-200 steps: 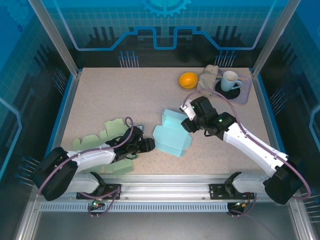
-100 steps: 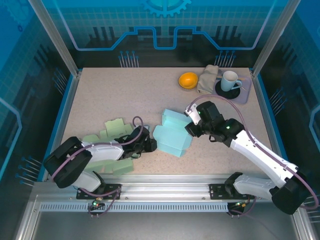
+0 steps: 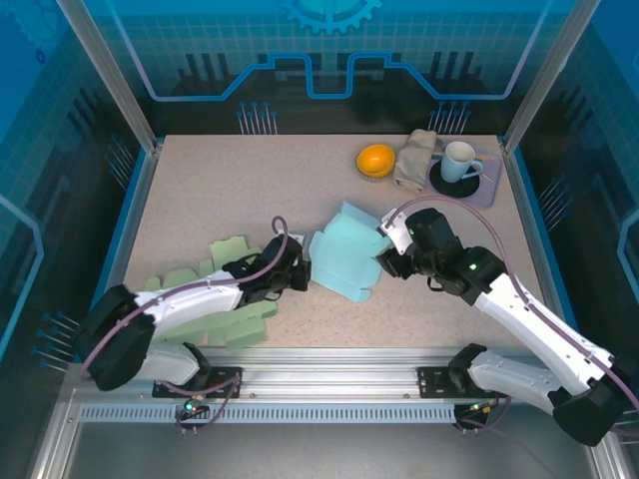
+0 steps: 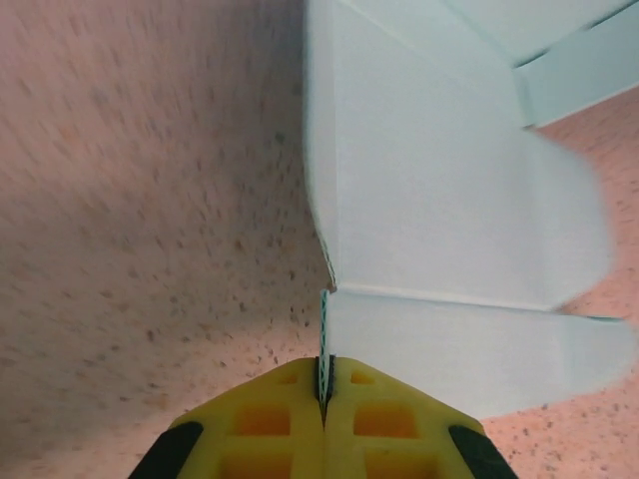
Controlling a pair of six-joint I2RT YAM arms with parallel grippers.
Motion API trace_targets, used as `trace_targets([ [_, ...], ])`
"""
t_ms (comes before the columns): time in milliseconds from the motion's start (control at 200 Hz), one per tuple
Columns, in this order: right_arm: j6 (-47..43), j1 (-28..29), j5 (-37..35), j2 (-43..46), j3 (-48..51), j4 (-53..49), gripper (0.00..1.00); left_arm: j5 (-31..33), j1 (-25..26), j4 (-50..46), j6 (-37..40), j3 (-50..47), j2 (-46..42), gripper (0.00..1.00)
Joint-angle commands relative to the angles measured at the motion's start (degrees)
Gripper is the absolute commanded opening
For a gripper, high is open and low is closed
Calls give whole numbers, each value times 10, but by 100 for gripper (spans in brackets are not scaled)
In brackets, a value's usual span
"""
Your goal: Fold the paper box
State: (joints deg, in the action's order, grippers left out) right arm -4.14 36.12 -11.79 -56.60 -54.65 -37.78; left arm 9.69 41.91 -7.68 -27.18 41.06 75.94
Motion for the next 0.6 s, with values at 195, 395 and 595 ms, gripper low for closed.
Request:
trace_targets([
  [195,1,6,-25,94,3,-25,57,189,2,-326,205,210,-115,0],
  [395,-2,6,-33,142,20,-17,59,294,13,-453,345,347,-109,0],
  [595,-8,3,-45,161,31,-9,65,363,70,-457,498,395,-116,0],
])
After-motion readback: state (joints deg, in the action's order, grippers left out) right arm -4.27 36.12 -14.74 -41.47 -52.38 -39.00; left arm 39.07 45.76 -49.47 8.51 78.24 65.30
